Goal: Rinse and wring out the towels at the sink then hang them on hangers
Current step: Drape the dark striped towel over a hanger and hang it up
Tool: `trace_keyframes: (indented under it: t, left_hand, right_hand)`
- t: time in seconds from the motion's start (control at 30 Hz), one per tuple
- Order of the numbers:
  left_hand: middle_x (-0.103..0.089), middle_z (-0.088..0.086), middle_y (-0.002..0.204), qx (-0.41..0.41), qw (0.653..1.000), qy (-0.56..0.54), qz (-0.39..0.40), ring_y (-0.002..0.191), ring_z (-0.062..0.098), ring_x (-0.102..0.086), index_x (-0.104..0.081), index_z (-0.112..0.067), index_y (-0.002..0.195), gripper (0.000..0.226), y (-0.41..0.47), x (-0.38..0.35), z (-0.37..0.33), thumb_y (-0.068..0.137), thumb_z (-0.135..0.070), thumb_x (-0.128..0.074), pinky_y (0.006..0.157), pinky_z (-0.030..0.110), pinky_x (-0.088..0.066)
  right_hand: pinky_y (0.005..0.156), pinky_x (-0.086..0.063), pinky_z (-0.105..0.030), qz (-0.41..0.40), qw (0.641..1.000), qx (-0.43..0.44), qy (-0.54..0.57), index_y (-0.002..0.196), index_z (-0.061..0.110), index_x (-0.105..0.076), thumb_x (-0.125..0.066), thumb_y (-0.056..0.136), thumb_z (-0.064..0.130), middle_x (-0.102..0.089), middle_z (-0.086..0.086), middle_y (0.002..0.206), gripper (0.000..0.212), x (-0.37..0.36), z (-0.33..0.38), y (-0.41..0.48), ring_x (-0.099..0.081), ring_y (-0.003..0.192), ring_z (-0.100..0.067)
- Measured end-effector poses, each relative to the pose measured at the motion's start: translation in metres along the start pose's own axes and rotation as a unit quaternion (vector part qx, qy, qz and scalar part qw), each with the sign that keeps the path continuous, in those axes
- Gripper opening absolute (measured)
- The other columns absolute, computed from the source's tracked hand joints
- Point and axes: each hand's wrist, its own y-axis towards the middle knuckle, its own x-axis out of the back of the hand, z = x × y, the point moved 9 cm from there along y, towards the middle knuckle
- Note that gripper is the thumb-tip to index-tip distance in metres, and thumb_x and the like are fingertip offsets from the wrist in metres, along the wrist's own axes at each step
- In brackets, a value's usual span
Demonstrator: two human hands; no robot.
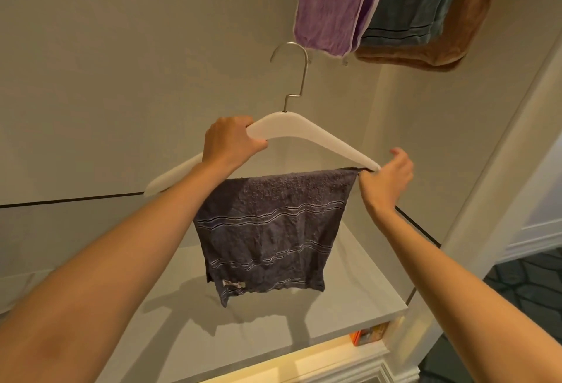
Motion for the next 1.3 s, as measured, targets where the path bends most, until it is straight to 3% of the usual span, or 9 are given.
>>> trace_keyframes:
  t: [0.07, 0.17, 0.27, 0.37, 0.57, 0.77, 0.93, 1.13, 1.3]
  left_hand:
    - [-0.069, 0.011, 0.093, -0.012, 1.0, -0.014, 0.006, 0.078, 0.022, -0.057, -0.068, -0.01, 0.097, 0.031, 0.004, 0.003, -0.002, 0.076, -0.031, -0.071, 0.063, 0.024, -0.035]
    - [-0.068, 0.009, 0.09, -0.012, 1.0, -0.016, -0.006, 0.074, 0.017, -0.051, -0.067, -0.01, 0.093, 0.03, 0.009, 0.012, 0.002, 0.075, -0.033, -0.072, 0.063, 0.024, -0.032]
    - [-0.068, 0.011, 0.093, 0.018, 0.999, -0.012, -0.027, 0.077, 0.02, -0.054, -0.067, -0.007, 0.097, 0.036, 0.021, 0.02, 0.019, 0.078, -0.038, -0.07, 0.063, 0.027, -0.034]
    - [-0.066, 0.014, 0.105, 0.047, 0.997, 0.002, -0.058, 0.101, 0.032, -0.056, -0.066, -0.01, 0.107, 0.04, 0.039, 0.029, 0.034, 0.08, -0.04, -0.067, 0.079, 0.036, -0.04]
    - [-0.013, 0.024, 0.15, 0.071, 0.993, 0.001, -0.091, 0.135, 0.041, -0.02, -0.02, -0.006, 0.143, 0.065, 0.053, 0.032, 0.04, 0.088, -0.011, -0.054, 0.111, 0.048, -0.023]
    - [-0.038, 0.027, 0.138, -0.039, 0.984, -0.015, -0.174, 0.128, 0.042, -0.036, -0.056, 0.001, 0.113, 0.029, 0.088, 0.052, 0.01, 0.095, -0.01, -0.037, 0.107, 0.052, -0.025]
    - [-0.055, 0.02, 0.113, -0.075, 0.979, 0.011, -0.189, 0.112, 0.036, -0.046, -0.058, -0.001, 0.098, 0.037, 0.164, 0.089, -0.01, 0.097, -0.019, -0.027, 0.101, 0.046, -0.027]
    - [-0.019, 0.021, 0.151, -0.079, 0.983, 0.014, -0.165, 0.142, 0.037, -0.008, -0.036, -0.001, 0.136, 0.066, 0.237, 0.091, -0.036, 0.093, -0.036, 0.0, 0.117, 0.046, -0.007]
    - [-0.009, 0.015, 0.155, -0.116, 0.983, 0.01, -0.145, 0.144, 0.036, 0.001, -0.039, 0.0, 0.133, 0.038, 0.286, 0.106, -0.076, 0.1, -0.011, -0.021, 0.116, 0.052, -0.003]
  right_hand:
    - [0.102, -0.031, -0.039, 0.117, 0.97, 0.199, -0.079, 0.131, 0.007, -0.043, -0.068, 0.077, 0.017, -0.049, -0.014, 0.128, 0.061, -0.023, 0.049, -0.007, -0.043, 0.119, -0.03]
    - [0.083, -0.04, -0.039, 0.223, 0.91, 0.294, -0.191, 0.12, 0.005, -0.047, -0.053, 0.092, 0.037, -0.058, -0.016, 0.115, 0.043, -0.043, 0.08, -0.014, -0.053, 0.102, -0.035]
    - [0.072, -0.045, -0.042, 0.166, 0.892, 0.334, -0.256, 0.111, 0.005, -0.045, -0.037, 0.097, 0.042, -0.06, -0.016, 0.108, 0.041, -0.036, 0.106, -0.015, -0.058, 0.093, -0.036]
    - [0.065, -0.04, -0.038, 0.112, 0.891, 0.362, -0.25, 0.111, 0.006, -0.044, -0.036, 0.098, 0.042, -0.062, -0.014, 0.105, 0.04, -0.033, 0.14, -0.019, -0.06, 0.091, -0.035]
    - [0.062, -0.032, -0.033, 0.052, 0.88, 0.395, -0.258, 0.11, 0.007, -0.046, -0.037, 0.099, 0.037, -0.059, -0.012, 0.108, 0.033, -0.029, 0.203, -0.004, -0.061, 0.091, -0.032]
    - [0.067, -0.047, -0.037, -0.014, 0.896, 0.399, -0.193, 0.117, 0.009, -0.039, -0.043, 0.098, 0.031, -0.063, -0.011, 0.104, 0.03, -0.008, 0.267, 0.032, -0.065, 0.088, -0.032]
    - [0.075, -0.052, -0.046, -0.067, 0.882, 0.428, -0.187, 0.121, 0.011, -0.036, -0.043, 0.098, 0.03, -0.064, -0.014, 0.103, 0.031, 0.006, 0.338, 0.072, -0.064, 0.087, -0.036]
    - [0.071, -0.044, -0.042, -0.105, 0.878, 0.417, -0.212, 0.124, 0.01, -0.035, -0.046, 0.097, 0.027, -0.061, -0.015, 0.106, 0.033, 0.026, 0.392, 0.125, -0.061, 0.091, -0.036]
    - [0.075, -0.045, -0.04, -0.147, 0.884, 0.396, -0.198, 0.137, 0.005, -0.023, -0.048, 0.096, 0.024, -0.062, -0.016, 0.111, 0.051, 0.039, 0.428, 0.171, -0.061, 0.098, -0.035]
